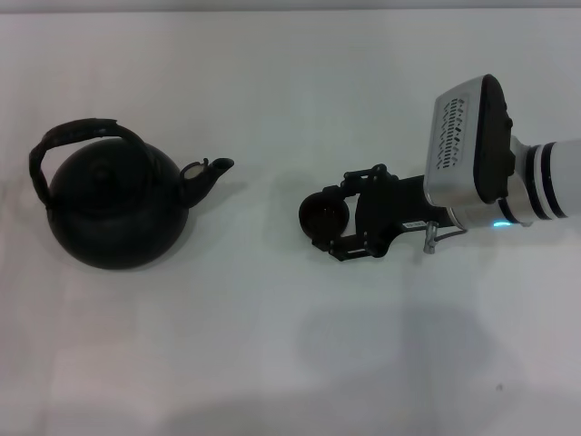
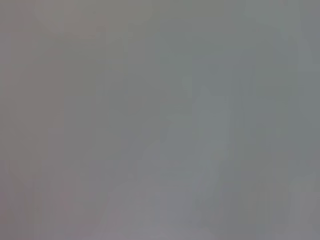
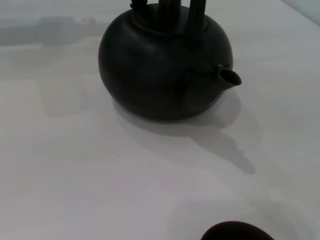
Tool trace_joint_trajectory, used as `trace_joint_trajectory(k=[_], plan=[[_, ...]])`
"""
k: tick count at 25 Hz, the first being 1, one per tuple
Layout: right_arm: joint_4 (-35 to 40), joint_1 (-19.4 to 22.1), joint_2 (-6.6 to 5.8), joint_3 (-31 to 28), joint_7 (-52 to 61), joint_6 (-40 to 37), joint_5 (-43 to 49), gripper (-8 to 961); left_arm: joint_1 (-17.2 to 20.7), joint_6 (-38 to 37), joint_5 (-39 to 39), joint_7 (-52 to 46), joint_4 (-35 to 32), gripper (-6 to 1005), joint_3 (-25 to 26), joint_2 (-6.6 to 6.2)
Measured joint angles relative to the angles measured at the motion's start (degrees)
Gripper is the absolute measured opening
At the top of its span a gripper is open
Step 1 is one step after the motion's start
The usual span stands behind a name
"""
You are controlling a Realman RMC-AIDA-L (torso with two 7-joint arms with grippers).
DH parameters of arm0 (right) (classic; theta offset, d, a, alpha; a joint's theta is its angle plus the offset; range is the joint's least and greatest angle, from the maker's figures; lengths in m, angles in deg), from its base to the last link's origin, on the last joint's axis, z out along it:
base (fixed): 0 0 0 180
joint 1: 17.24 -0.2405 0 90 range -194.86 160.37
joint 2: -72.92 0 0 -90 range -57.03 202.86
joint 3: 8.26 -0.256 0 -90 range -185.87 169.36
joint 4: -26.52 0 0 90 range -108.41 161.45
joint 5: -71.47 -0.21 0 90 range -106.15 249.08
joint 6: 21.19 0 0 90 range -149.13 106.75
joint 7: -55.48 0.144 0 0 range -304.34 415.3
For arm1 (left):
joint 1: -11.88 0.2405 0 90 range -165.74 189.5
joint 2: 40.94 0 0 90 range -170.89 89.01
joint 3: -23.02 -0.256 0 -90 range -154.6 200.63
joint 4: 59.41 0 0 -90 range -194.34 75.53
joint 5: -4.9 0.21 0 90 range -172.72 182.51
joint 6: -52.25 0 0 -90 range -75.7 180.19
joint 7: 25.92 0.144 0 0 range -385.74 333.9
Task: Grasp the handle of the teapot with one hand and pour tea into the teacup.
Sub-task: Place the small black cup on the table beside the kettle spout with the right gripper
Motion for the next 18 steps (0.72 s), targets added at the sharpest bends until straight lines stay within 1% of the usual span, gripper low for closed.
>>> trace_joint_trajectory(k=[18], plan=[[-0.15, -0.07, 0.00, 0.02, -0.41, -0.52, 0.00, 829, 0.00, 0.01, -0.01, 0.00, -0.18, 786, 0.00, 0.00]])
